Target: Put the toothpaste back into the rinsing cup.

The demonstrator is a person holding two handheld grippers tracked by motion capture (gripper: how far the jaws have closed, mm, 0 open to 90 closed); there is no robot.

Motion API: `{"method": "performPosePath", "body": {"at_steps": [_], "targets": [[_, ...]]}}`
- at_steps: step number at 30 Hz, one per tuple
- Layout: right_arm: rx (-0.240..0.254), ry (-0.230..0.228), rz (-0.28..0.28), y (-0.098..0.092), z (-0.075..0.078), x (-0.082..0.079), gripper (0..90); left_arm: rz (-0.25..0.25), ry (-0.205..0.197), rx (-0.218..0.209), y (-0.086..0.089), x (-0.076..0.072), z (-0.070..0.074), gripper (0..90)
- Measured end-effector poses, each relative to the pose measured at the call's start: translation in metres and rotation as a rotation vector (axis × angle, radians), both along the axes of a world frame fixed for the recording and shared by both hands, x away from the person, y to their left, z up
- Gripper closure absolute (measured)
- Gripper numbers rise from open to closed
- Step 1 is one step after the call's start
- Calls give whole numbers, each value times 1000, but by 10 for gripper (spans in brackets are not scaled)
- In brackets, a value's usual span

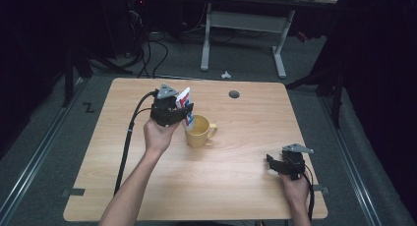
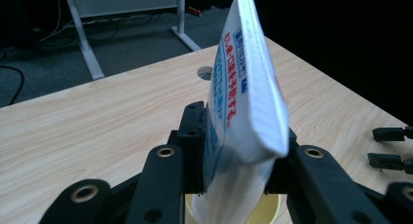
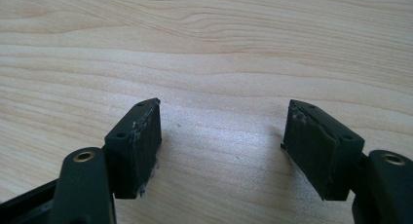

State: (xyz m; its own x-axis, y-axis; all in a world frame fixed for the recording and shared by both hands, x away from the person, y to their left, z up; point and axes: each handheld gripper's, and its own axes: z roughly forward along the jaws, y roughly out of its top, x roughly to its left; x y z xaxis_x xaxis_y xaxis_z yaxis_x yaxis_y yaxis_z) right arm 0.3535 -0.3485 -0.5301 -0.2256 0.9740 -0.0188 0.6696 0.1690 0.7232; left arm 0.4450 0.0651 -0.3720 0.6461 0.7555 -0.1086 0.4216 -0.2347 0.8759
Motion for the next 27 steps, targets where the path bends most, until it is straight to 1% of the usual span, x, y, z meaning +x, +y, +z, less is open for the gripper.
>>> {"method": "performPosePath", "body": {"at_steps": [7,10,15,19,23,26,27], "targets": [[1,0,-1,0,0,0,300,-2,-4,3,-8,4,-4,683],[0,1,1,0,0,0,300,-2,-8,13,-12,5,-6,682],[1,1,0,0,0,0,300,-7,-4,20,-15,7,-9,682],[0,2,1,0,0,0,300,-11,-1,39,-19,7,-12,682],[0,0,0,0,0,0,300,-7,-1,36,-22,7,-17,681],[0,1,1,0,0,0,300,-6,-6,50,-24,8,-19,681],[0,1,1,0,0,0,300,-5,-7,47,-25,9,-20,681]]}}
